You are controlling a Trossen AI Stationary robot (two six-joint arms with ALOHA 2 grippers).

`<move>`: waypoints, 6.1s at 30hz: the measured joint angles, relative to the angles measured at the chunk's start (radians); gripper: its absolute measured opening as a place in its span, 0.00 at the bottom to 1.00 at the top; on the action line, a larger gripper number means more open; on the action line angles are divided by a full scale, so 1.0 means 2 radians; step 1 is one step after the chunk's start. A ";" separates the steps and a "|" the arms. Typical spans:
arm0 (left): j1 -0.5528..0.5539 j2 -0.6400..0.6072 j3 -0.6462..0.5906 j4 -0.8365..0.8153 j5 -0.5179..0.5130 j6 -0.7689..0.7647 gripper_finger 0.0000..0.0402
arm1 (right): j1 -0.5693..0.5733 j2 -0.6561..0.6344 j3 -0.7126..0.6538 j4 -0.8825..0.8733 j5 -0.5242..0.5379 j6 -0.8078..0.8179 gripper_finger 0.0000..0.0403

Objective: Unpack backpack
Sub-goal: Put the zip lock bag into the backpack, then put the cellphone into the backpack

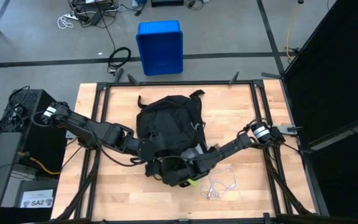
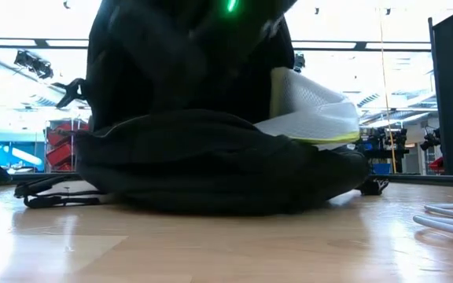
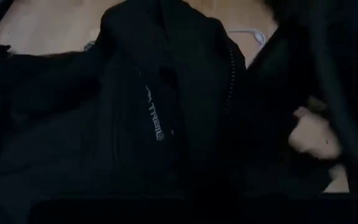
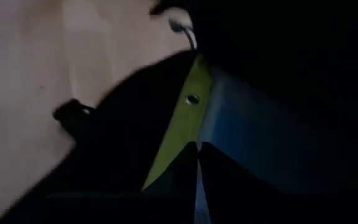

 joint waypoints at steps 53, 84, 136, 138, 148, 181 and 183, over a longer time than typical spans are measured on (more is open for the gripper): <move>-0.004 0.001 0.000 -0.019 -0.016 -0.002 0.01 | 0.087 -0.037 -0.019 -0.217 -0.050 0.053 0.00; -0.003 0.013 0.001 -0.020 0.001 0.011 0.02 | -0.028 -0.077 -0.084 0.001 -0.024 -0.037 0.00; -0.053 -0.027 0.117 -0.402 -0.215 -0.263 0.00 | -0.043 -0.265 -0.382 0.058 -0.082 0.135 0.00; -0.043 -0.018 0.117 -0.401 -0.216 -0.258 0.00 | -0.044 -0.265 -0.382 0.059 -0.082 0.135 0.00; -0.006 0.022 0.116 -0.370 -0.175 -0.183 0.00 | -0.050 -0.265 -0.382 0.082 -0.018 0.198 0.12; 0.034 0.016 0.116 -0.403 -0.145 -0.157 0.00 | -0.189 -0.164 -0.371 0.080 -0.113 0.203 0.93; 0.034 0.016 0.116 -0.402 -0.145 -0.157 0.00 | -0.181 -0.164 -0.371 0.073 -0.112 0.189 0.91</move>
